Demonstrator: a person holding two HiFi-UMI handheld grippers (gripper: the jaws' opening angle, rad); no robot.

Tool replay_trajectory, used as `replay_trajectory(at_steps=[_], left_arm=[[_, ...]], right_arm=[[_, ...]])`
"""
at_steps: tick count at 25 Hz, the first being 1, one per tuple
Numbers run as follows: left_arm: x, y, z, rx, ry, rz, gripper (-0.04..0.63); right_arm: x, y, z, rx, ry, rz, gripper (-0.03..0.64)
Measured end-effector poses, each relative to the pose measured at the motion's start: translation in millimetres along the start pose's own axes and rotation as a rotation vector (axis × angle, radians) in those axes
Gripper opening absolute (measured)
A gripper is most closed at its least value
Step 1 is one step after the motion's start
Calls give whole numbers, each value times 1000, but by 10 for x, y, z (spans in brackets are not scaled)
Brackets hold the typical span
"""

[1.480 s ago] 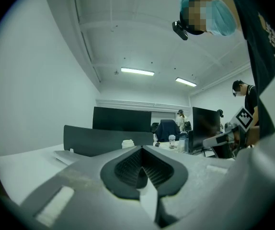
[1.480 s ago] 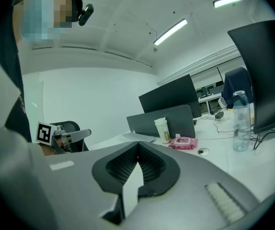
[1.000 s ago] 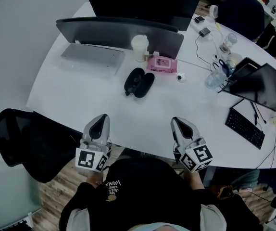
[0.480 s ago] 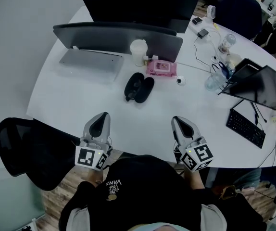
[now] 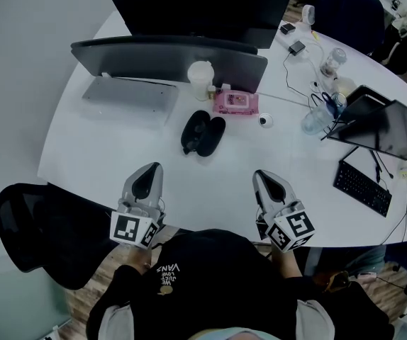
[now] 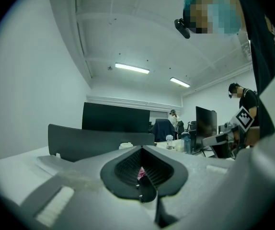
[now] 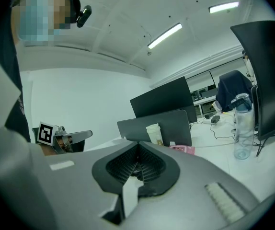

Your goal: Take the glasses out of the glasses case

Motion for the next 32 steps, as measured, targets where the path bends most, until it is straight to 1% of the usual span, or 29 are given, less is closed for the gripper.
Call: replay_trajectory(at_steps=[18, 24, 32], left_arm=[[-610, -12, -69, -20, 17, 116, 2], [-786, -11, -21, -29, 34, 145, 2], [-1016, 1, 130, -46, 72, 166, 2]], right_arm=[[-196, -252, 9, -43, -12, 55, -2], [-233, -333, 48, -56, -8, 75, -2], [-296, -441, 76, -70, 4, 92, -2]])
Point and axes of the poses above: the fingertips, and each gripper's own axes: x backward along the fingers, y to its left, z out of its underside, the point moved 1 cm from there along x, backward along the fingers, and after that the axes turned 15 degrees about -z, right-handed, at the moved point
